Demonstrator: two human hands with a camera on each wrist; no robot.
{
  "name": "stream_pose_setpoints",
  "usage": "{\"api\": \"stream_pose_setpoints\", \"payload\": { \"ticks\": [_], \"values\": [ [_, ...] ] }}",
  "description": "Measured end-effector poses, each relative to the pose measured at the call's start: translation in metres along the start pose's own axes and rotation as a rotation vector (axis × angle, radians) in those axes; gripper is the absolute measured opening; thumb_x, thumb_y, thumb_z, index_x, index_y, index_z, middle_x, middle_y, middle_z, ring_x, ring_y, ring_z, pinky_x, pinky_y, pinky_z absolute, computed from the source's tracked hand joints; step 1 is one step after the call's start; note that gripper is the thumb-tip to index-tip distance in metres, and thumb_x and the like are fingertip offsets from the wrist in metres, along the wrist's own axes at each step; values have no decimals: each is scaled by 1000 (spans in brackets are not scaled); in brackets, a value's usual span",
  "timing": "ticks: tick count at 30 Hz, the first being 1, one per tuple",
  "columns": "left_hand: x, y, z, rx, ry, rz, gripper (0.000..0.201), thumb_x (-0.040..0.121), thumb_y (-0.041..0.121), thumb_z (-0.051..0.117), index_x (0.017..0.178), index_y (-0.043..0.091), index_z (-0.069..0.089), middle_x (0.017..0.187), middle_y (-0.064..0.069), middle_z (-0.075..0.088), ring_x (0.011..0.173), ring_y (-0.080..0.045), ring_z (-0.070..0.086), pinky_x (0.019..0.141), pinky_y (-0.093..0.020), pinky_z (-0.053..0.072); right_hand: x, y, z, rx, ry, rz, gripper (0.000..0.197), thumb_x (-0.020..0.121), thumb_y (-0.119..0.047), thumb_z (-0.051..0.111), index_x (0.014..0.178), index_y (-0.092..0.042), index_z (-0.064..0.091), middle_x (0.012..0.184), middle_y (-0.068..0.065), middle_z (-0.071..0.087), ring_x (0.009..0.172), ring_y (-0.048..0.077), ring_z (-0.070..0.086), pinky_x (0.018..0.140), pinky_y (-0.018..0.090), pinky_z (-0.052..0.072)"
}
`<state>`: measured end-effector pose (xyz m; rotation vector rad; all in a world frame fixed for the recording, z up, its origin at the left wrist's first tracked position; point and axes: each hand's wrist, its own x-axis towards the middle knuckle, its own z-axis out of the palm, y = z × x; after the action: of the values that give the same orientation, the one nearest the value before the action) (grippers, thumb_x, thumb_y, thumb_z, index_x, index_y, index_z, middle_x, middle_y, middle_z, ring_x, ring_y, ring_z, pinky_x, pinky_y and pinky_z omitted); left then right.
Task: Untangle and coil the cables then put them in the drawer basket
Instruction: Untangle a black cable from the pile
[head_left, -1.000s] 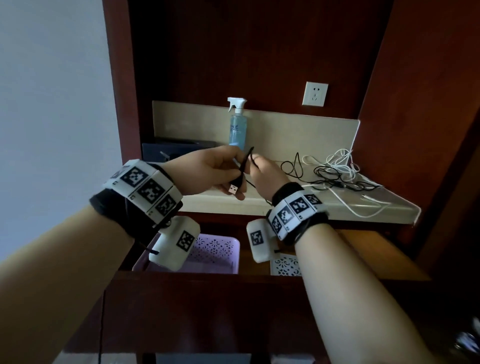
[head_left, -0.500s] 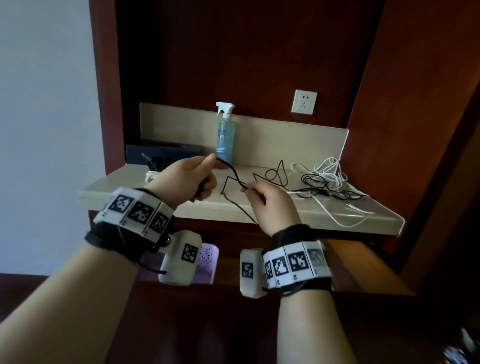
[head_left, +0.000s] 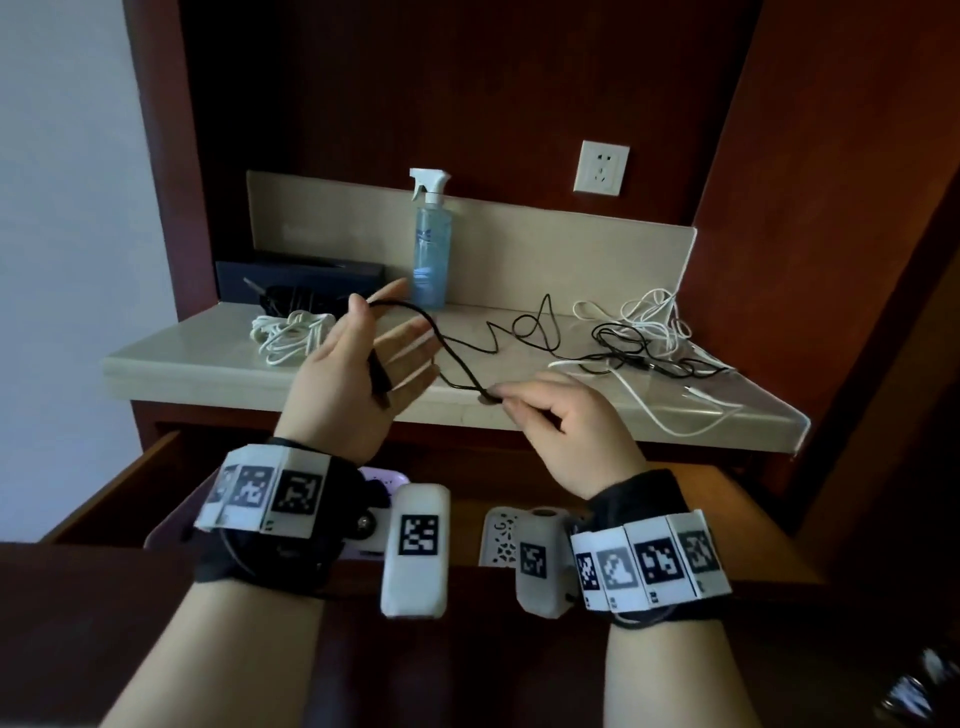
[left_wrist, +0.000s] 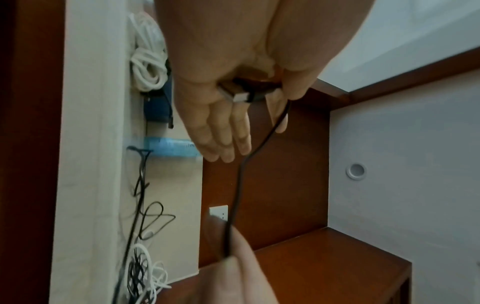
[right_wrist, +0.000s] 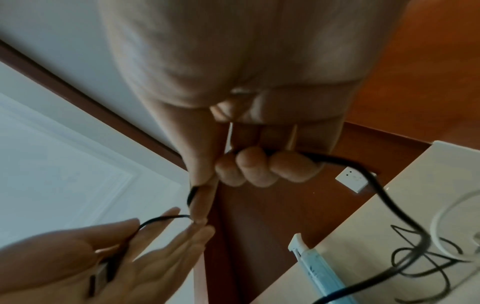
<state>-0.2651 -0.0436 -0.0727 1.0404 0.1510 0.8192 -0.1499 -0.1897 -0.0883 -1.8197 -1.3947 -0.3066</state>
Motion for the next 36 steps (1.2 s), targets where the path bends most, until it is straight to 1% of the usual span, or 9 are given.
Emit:
{"api": "stream_pose_setpoints", "payload": {
  "ticks": [5,9,13,16,21,27,29,32,36],
  "values": [
    [-3,-5,2,-111,1,-35,45,98,48,33,112,16,61,89,-4,64,89,-22,67,83,-46,54,3,0,6,-2,-107,-21,22,90,-16,57,103,-27,71,80,-20,52,81,-9,50,74,3,33],
    [0,-6,-4,-67,53,27,48,98,50,29,97,14,61,75,0,55,67,-14,59,68,-35,58,5,-3,0,-3,-139,73,18,91,-25,55,100,-29,69,83,-23,57,80,-11,51,72,0,34],
    [5,2,-20,-143,55,36,50,100,50,22,82,16,54,70,2,51,58,-13,49,50,-22,44,0,-3,-8,18,-100,98,17,92,-23,51,98,-27,66,72,-14,60,71,-2,55,71,12,42],
    [3,2,-23,-74,53,38,51,101,48,22,76,16,53,66,3,51,54,-9,44,45,-19,36,1,-6,-3,16,-82,84,18,89,-22,57,102,-25,70,78,-24,57,74,-10,53,72,2,37],
    [-7,-7,-15,171,94,22,47,97,51,29,89,15,58,76,2,61,66,-9,56,60,-18,46,3,-22,11,37,-16,-113,13,86,-23,63,92,-22,75,77,-29,55,80,-17,52,72,1,35],
    [-20,-7,-16,304,71,-99,21,98,32,45,97,17,60,101,4,69,93,-9,67,93,-30,50,2,-34,18,134,35,-244,28,82,-36,55,91,-17,75,74,-31,55,77,-15,54,72,3,38],
    [-22,-8,-17,376,66,-95,25,99,37,42,101,20,60,105,6,68,93,-3,67,95,-28,48,3,-36,21,149,30,-235,26,82,-34,58,92,-16,75,80,-28,59,80,-11,57,73,4,40],
    [-25,-10,-16,378,24,-125,35,100,44,31,108,26,61,110,6,67,112,-14,61,101,-36,45,2,-36,24,89,-34,-164,17,82,-27,65,91,-19,75,86,-16,67,85,-3,59,76,6,42],
    [-27,-6,-13,323,-11,-84,41,100,49,21,109,39,59,118,5,62,119,-16,52,102,-44,43,-1,-38,25,30,-159,-38,9,82,-30,66,86,-25,73,82,-9,70,80,7,61,77,27,47]
  ]
}}
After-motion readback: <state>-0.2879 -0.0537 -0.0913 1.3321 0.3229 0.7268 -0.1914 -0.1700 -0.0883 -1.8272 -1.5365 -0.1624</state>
